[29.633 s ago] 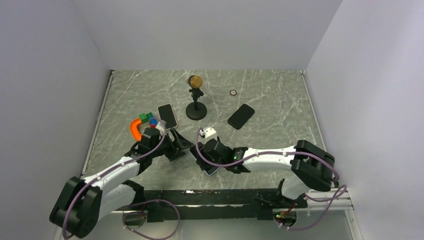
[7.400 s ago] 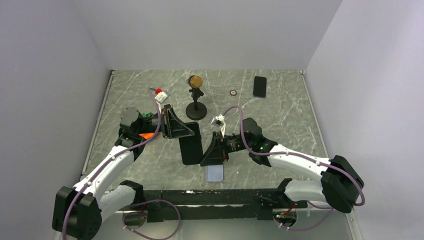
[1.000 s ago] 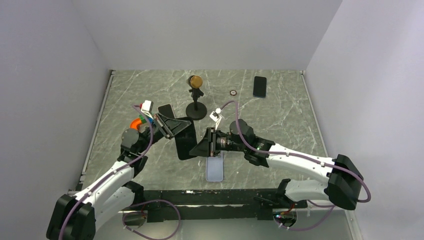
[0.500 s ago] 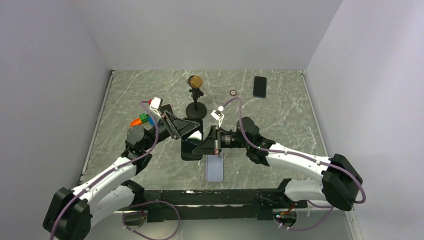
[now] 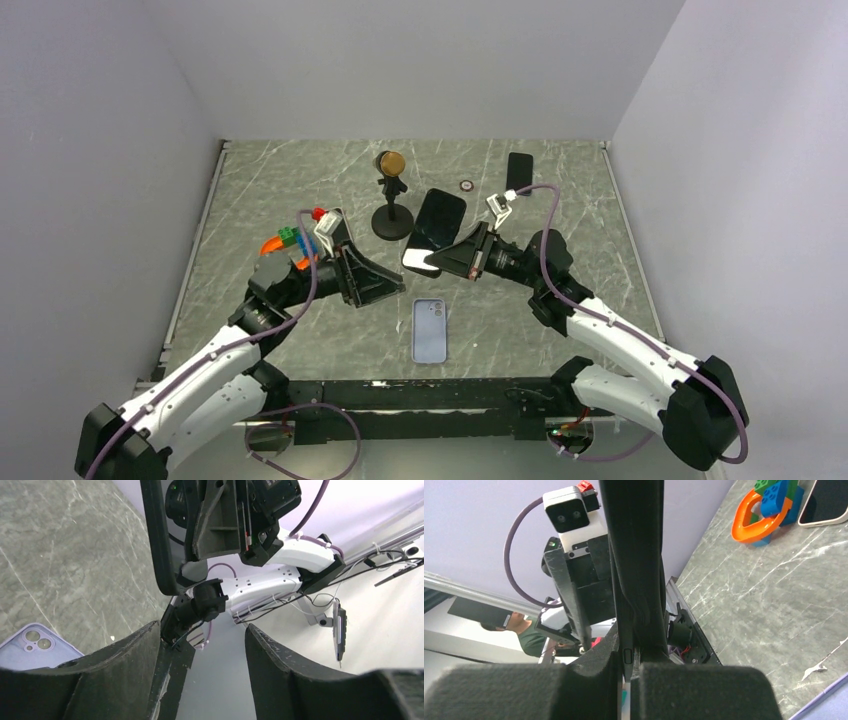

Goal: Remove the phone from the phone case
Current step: Remove the phone case from the phone.

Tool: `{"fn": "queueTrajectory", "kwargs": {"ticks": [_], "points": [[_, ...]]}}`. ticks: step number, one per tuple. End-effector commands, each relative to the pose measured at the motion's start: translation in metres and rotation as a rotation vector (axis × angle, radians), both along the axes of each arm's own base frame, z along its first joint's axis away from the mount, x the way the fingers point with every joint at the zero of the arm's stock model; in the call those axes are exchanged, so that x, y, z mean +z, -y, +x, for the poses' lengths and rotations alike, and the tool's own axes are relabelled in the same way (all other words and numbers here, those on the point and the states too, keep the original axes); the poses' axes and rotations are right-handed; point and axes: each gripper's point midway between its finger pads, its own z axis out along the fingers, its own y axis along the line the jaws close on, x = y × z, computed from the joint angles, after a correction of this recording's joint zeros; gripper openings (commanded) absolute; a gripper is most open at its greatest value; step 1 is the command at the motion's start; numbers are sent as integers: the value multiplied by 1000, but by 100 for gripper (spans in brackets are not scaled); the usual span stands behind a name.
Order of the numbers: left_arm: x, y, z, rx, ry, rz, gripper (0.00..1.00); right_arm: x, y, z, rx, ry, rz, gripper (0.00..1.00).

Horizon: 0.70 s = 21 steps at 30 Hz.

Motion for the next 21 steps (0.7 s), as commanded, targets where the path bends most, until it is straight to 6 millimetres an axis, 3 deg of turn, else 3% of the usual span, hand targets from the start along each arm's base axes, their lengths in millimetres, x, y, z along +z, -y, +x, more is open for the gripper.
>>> {"fn": "queueTrajectory", "kwargs": {"ticks": [1, 6, 11, 17, 18, 21], "points": [[12, 6, -11, -85, 72, -29, 63, 32, 4, -13, 45, 92, 72, 0], [18, 12, -6, -97, 89, -30, 64, 32, 3, -17, 72, 93, 75, 0], [15, 15, -1, -91, 88, -7, 52, 34, 2, -21, 105, 94, 90, 0], [19, 15, -1, -94, 109, -13, 50, 31, 0, -25, 139, 84, 90, 0], [20, 15, -2, -97, 116, -14, 47, 30, 0, -25, 145, 84, 89, 0], [23, 16, -2, -104, 131, -18, 25, 31, 0, -28, 155, 84, 92, 0]]}}
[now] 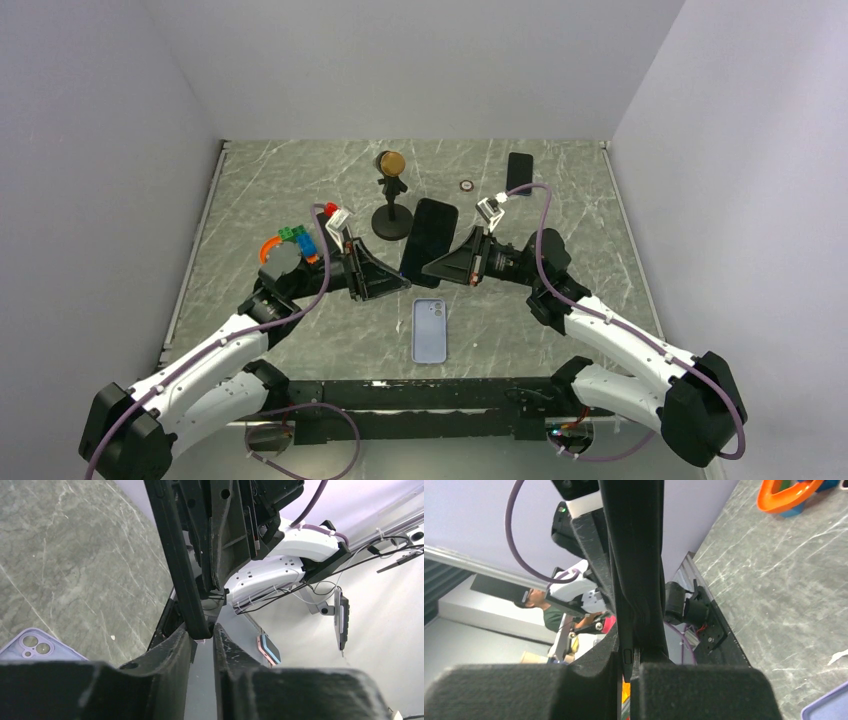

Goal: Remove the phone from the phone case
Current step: Remove the phone case from the phone.

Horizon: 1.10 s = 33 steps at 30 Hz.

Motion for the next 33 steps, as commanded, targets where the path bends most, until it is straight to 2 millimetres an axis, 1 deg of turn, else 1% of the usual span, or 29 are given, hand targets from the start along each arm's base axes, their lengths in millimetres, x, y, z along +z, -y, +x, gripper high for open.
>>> {"fn": "queueTrajectory", "kwargs": {"ticks": [1, 3, 5, 6, 9, 10, 12, 14, 17, 18, 19, 21, 26, 28, 31, 33], "points": [[30, 2, -4, -35, 126, -46, 20, 32, 3, -11, 40, 113, 92, 0], [27, 3, -5, -42, 126, -39, 17, 32, 3, -11, 43, 114, 91, 0], [24, 2, -4, -37, 127, -26, 18, 32, 2, -14, 63, 118, 88, 0], [23, 2, -4, -40, 129, -24, 19, 33, 2, -15, 73, 120, 90, 0], [25, 2, -7, -54, 140, -31, 31, 32, 1, -16, 86, 122, 83, 0], [26, 2, -8, -55, 142, -31, 33, 32, 1, -17, 90, 122, 81, 0], [26, 2, -7, -55, 147, -23, 32, 33, 1, -18, 96, 123, 83, 0], [26, 3, -8, -61, 154, -14, 29, 33, 1, -19, 102, 122, 86, 0], [25, 3, -9, -76, 168, -3, 20, 35, 2, -21, 110, 122, 92, 0], [24, 3, -9, -81, 176, 4, 15, 35, 2, -21, 114, 119, 92, 0], [24, 4, -9, -83, 188, 13, 8, 36, 2, -22, 119, 119, 92, 0], [16, 3, -6, -74, 207, 56, 0, 37, 2, -25, 133, 115, 96, 0], [-6, -8, 9, 18, 337, 199, 0, 45, 5, -40, 212, 77, 151, 0], [-13, -13, 12, 44, 402, 241, 0, 53, 8, -47, 251, 48, 200, 0], [-20, -18, 12, 51, 471, 272, 0, 61, 11, -52, 281, 33, 251, 0], [-20, -19, 10, 48, 508, 268, 0, 64, 13, -55, 298, 16, 277, 0]]}}
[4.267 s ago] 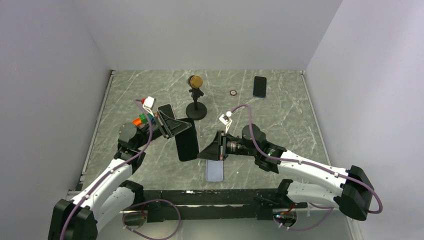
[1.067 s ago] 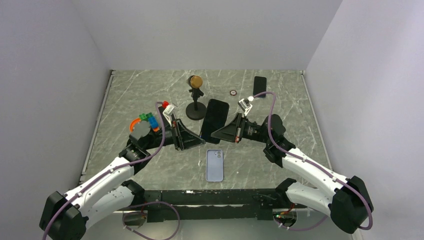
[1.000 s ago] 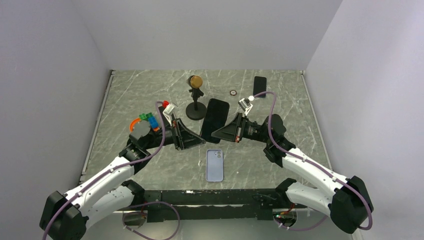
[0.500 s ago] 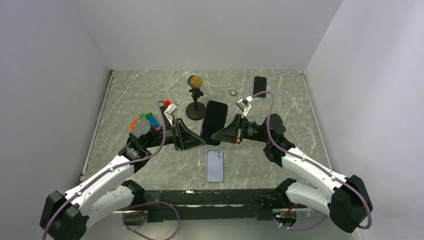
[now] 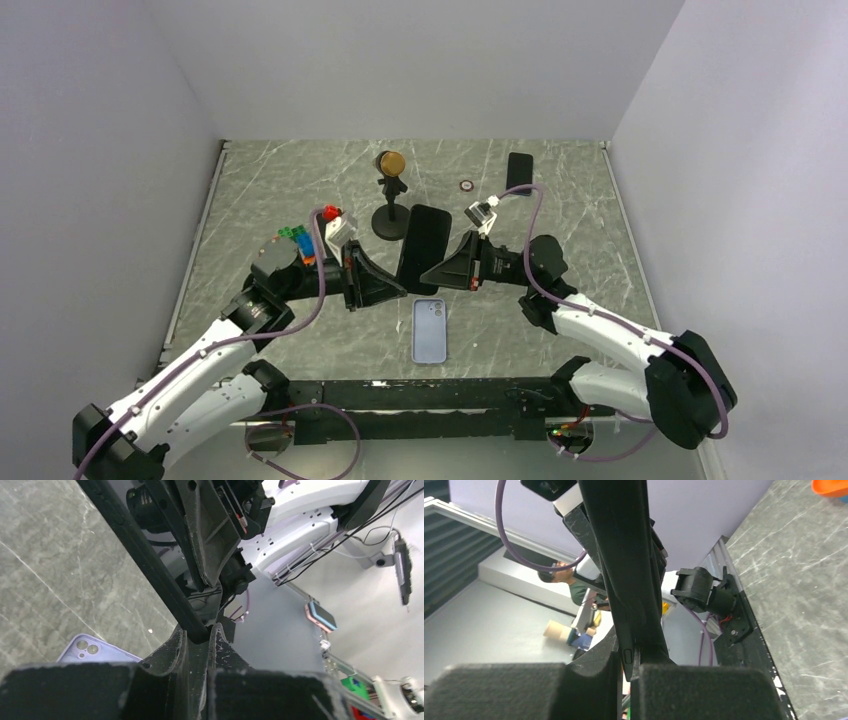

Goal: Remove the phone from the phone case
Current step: Remove the phone case from the phone.

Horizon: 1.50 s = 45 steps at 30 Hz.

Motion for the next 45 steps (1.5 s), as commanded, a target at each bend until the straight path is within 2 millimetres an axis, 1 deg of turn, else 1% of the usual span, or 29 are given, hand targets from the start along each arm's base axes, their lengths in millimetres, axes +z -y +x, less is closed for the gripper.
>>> {"fn": "queueTrajectory", "kwargs": {"ticks": [1, 6, 11, 14, 18, 21, 27, 30, 34, 36, 39, 41, 42, 43, 45], "points": [[-25, -12, 19, 71, 249, 113, 0, 60, 17, -36, 159, -16, 189, 0], [-19, -12, 16, 65, 272, 78, 0, 60, 21, -38, 175, -44, 233, 0], [-19, -11, 21, 87, 249, 78, 0, 57, 22, -39, 179, -60, 265, 0], [-15, -9, 18, 75, 229, 48, 0, 56, 21, -36, 174, -59, 271, 0], [-5, -7, 15, 69, 199, -7, 0, 47, 14, -30, 150, -54, 222, 0], [-4, -9, 18, 110, 143, -15, 0, 42, 7, -26, 138, -54, 188, 0], [-16, -16, 12, 135, 57, 12, 1, 28, -6, -28, 151, -72, 155, 0], [-27, -22, 12, 170, 10, 34, 22, 25, -11, -29, 163, -85, 164, 0], [-46, -30, 11, 227, -82, 69, 46, 18, -20, -31, 175, -105, 166, 0], [-63, -40, 13, 302, -160, 108, 55, 11, -24, -32, 182, -120, 161, 0], [-87, -56, 14, 415, -280, 155, 71, 1, -30, -32, 196, -151, 165, 0], [-103, -68, 15, 501, -357, 187, 92, -5, -33, -32, 209, -172, 173, 0], [-113, -76, 14, 546, -400, 215, 97, -8, -34, -30, 212, -185, 177, 0], [-120, -83, 14, 588, -434, 238, 99, -9, -35, -31, 219, -193, 185, 0], [-128, -95, 17, 668, -461, 266, 99, -13, -37, -30, 229, -212, 197, 0]]}}
